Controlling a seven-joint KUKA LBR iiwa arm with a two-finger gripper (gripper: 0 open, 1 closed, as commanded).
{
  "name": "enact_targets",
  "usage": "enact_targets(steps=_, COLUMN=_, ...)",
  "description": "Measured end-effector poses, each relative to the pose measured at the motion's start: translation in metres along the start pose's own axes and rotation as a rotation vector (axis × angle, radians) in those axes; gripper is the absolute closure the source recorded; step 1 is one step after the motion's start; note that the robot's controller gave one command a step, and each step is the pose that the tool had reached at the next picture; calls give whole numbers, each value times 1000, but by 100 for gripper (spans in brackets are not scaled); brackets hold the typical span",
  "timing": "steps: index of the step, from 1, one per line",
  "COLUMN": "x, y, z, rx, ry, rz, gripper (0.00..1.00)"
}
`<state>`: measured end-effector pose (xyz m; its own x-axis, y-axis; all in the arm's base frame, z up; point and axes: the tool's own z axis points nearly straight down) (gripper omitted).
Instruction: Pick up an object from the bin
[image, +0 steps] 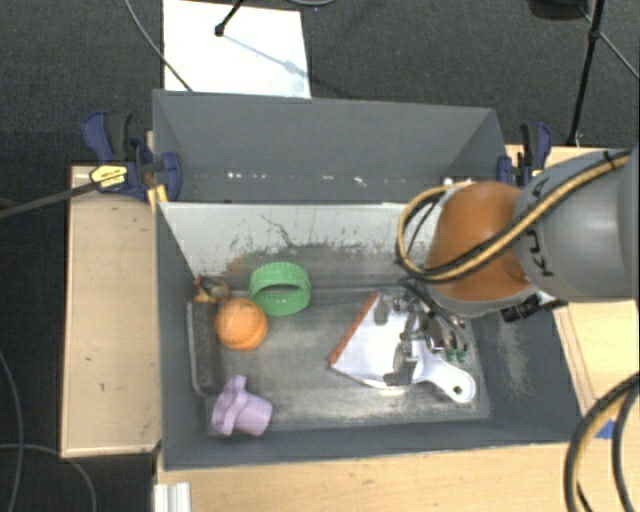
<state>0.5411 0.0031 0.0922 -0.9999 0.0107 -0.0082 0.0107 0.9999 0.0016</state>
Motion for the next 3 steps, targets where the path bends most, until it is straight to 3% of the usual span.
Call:
enact_targets(steps=1, x=17, y=-28, z=40, rx=-8, ry=18, rz=-4, gripper=0)
enact_targets(steps=2, x=38, y=15, z=20, rx=0, ry=10, rz=192, gripper=100)
enact_targets(steps=3, x=38, y=15, z=20, rx=0, ry=10, rz=192, gripper=100)
